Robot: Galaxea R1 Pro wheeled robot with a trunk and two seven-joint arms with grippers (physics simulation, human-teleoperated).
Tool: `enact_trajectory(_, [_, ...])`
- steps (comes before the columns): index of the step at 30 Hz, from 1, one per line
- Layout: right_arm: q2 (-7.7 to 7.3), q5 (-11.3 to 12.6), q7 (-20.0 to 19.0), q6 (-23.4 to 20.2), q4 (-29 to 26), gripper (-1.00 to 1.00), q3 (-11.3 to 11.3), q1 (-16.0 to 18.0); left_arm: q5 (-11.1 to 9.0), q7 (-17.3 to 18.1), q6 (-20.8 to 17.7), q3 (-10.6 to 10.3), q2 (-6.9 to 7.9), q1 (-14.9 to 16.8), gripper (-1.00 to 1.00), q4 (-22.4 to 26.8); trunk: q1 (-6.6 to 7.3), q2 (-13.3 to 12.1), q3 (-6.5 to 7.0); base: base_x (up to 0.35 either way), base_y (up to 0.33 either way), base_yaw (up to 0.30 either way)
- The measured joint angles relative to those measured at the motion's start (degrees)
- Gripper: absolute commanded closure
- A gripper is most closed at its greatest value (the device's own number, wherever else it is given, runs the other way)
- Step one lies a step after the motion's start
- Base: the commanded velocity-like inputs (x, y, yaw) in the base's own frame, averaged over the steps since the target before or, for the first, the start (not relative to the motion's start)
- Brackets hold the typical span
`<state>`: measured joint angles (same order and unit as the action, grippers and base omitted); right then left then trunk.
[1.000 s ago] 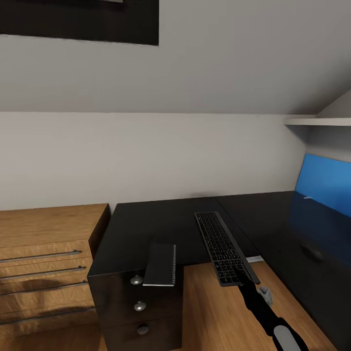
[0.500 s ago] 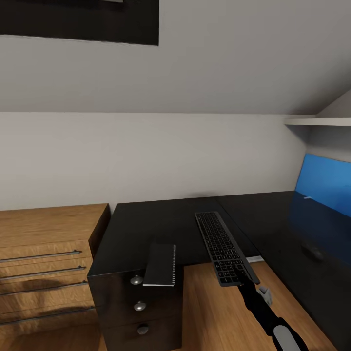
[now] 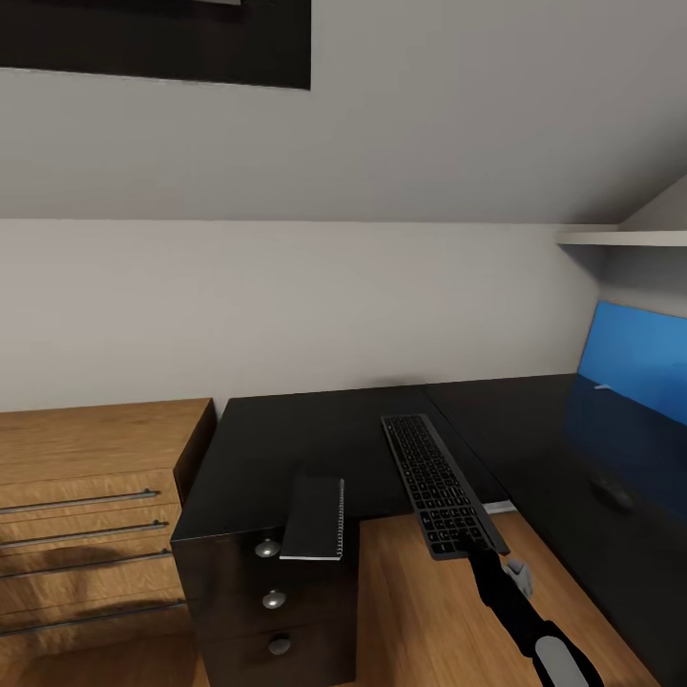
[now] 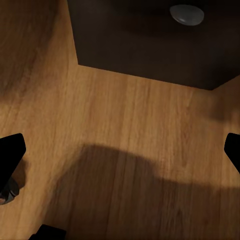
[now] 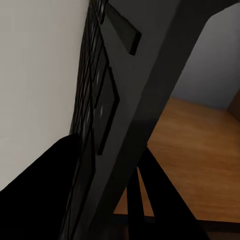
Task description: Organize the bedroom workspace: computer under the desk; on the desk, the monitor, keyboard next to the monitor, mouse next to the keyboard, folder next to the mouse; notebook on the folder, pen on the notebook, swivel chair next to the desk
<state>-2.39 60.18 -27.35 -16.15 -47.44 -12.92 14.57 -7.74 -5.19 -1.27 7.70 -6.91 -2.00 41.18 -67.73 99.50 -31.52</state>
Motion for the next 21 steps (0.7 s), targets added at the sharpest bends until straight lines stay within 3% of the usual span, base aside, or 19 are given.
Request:
enact_trajectory(13, [-0.04,-0.08,0.0,0.0,0.0,1.0,0.0,0.0,-0.02,0.0,0.0,-0.05,0.0,0.0,-1.0,0.0,0.0,0.0,0.0,0.0,0.0,0.0])
enact_trajectory(21, [-0.08,-0.47,0.09,0.33,-0.08,1.0,-0.05,-0.01,0.01,0.0,0.0,-0.09,0.0,0.0,-1.0,0.0,1.75,-3.2,1.43,0.0,0.0,0.0])
